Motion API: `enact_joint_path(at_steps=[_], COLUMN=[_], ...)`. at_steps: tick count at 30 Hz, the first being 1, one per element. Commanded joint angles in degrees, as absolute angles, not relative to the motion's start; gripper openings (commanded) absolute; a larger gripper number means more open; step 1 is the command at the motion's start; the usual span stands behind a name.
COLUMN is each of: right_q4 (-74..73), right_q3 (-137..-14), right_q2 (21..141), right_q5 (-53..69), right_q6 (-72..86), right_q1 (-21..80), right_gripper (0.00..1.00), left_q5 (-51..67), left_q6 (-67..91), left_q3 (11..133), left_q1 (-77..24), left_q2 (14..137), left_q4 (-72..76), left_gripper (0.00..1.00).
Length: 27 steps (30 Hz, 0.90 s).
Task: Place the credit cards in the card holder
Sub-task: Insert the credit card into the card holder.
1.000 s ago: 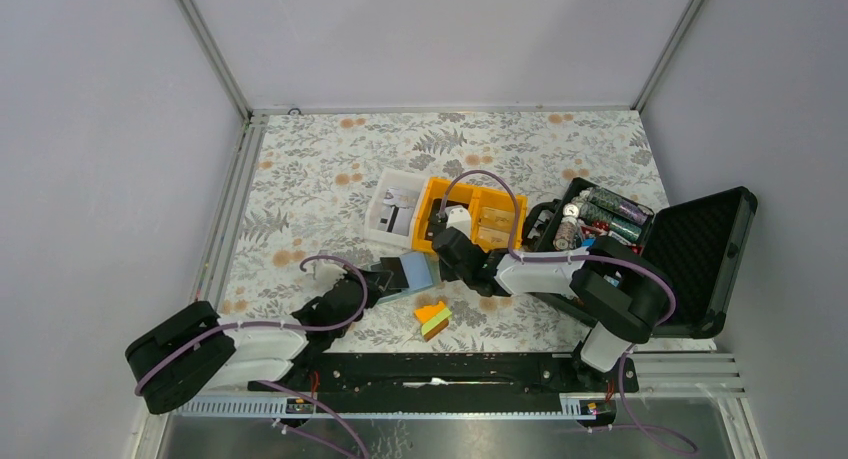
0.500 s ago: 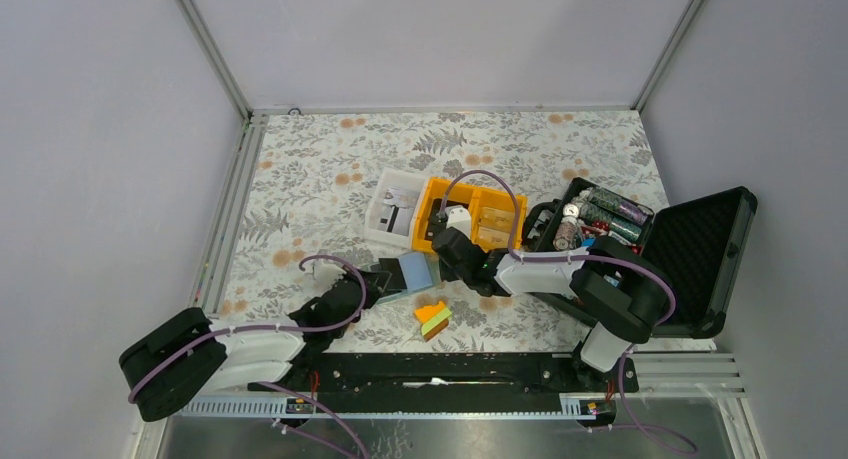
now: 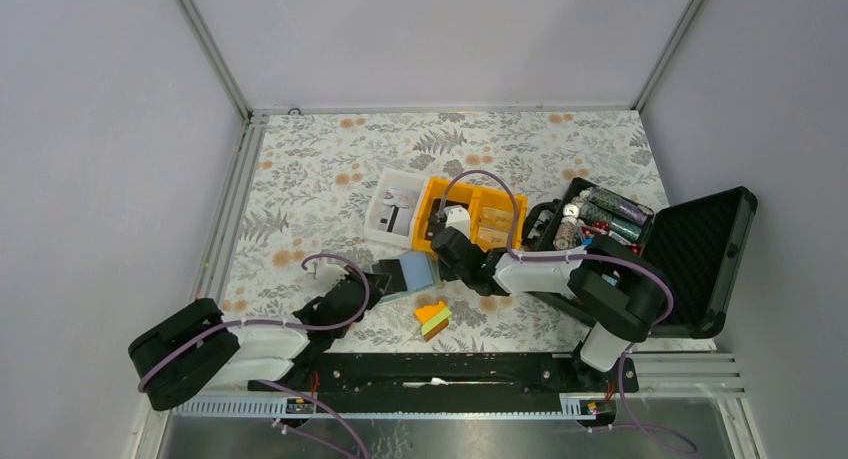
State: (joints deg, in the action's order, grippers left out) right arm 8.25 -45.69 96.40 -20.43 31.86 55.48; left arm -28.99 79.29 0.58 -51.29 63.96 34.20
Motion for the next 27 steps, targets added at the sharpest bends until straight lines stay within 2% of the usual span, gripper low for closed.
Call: enact_joint_path(at_steps=[1, 13, 27], right_q4=[7.91, 7.5, 7.3], right_q3=[-47.68, -48.17, -48.34], right_q2=[96.77, 97.89, 98.0], right_q5=[-22.06, -21.91, -21.71], right_q6=[32.82, 32.82, 33.05], right_q1=[55.29, 55.28, 55.28], right_gripper=[0.0, 0.0, 0.0], left_q5=[-28.99, -28.06, -27.55], left_q6=[78.64, 80.75, 80.01], left_q3=[-3.6, -4.62, -5.59], left_q1=[-51.61, -51.69, -51.7], left_q2=[66.36, 65.8, 70.72], left_q4=[37.49, 40.62, 47.26], left_gripper=[0.0, 0.0, 0.0])
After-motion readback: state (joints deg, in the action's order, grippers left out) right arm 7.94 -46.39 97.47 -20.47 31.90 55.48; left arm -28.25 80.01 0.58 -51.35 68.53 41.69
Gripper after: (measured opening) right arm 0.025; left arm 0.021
